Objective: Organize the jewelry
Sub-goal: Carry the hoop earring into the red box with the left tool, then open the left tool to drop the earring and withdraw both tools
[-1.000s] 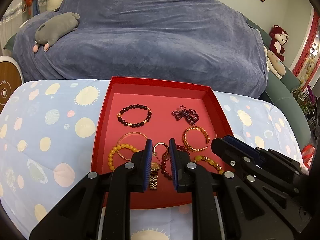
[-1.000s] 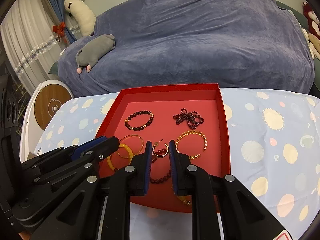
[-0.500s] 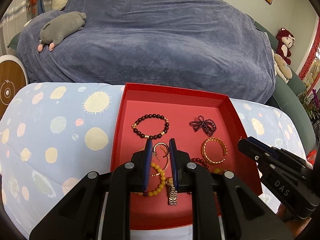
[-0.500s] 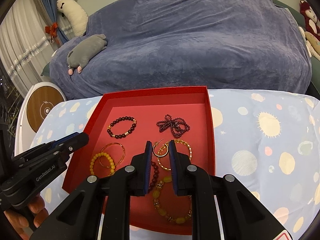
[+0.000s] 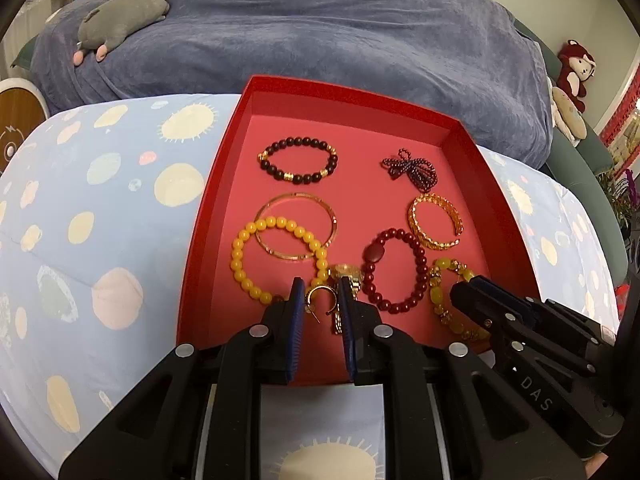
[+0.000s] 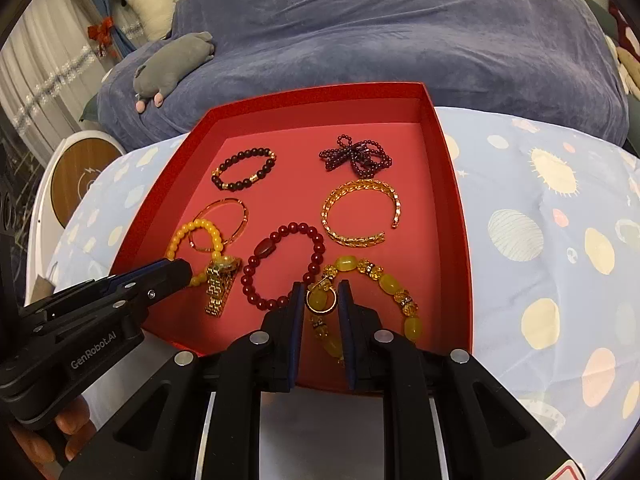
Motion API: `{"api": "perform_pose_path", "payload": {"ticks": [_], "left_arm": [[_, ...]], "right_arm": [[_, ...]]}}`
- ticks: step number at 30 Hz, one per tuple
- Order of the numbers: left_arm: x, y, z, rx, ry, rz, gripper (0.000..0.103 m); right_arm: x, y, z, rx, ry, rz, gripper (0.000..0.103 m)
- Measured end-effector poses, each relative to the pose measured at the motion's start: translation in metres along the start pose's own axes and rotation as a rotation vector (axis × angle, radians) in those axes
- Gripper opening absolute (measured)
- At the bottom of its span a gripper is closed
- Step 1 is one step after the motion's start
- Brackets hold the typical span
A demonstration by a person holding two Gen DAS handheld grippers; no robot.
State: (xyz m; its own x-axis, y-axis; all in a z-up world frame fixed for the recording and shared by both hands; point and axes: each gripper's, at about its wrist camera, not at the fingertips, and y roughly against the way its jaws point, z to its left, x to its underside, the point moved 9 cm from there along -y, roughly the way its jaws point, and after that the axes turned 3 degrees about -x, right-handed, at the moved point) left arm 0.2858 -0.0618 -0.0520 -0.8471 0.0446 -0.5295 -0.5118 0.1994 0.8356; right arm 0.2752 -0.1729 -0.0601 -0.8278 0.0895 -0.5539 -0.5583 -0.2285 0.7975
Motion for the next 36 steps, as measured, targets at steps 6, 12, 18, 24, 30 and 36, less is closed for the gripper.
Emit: {"api": "perform_pose_path", "payload": {"ticks": [6, 12, 18, 24, 30, 36], "left_arm": [[0.024, 0.016, 0.003, 0.008, 0.012, 0.001, 0.017], [0.073, 0.046, -0.003, 0.007, -0.018, 0.019, 0.017], [0.14, 0.087, -0.01, 0.025, -0.06, 0.063, 0.017], [0.179, 0.118, -0.014, 0.055, -0.03, 0.105, 0.017], [0.13, 0.124, -0.021, 0.067, -0.006, 0.014, 0.017], [0.096, 0.096, -0.027, 0.076, 0.007, 0.021, 0.017]], "right_arm": [[0.026, 0.015, 0.005, 0.001, 0.008, 0.013, 0.016], [0.075, 0.046, 0.014, -0.007, 0.001, 0.041, 0.016], [0.143, 0.088, 0.025, -0.022, -0.02, 0.083, 0.016], [0.188, 0.123, 0.032, -0.035, -0.051, 0.114, 0.016], [0.15, 0.128, 0.028, -0.033, -0.094, 0.038, 0.016], [0.117, 0.103, 0.016, -0.013, -0.122, 0.03, 0.016]]}}
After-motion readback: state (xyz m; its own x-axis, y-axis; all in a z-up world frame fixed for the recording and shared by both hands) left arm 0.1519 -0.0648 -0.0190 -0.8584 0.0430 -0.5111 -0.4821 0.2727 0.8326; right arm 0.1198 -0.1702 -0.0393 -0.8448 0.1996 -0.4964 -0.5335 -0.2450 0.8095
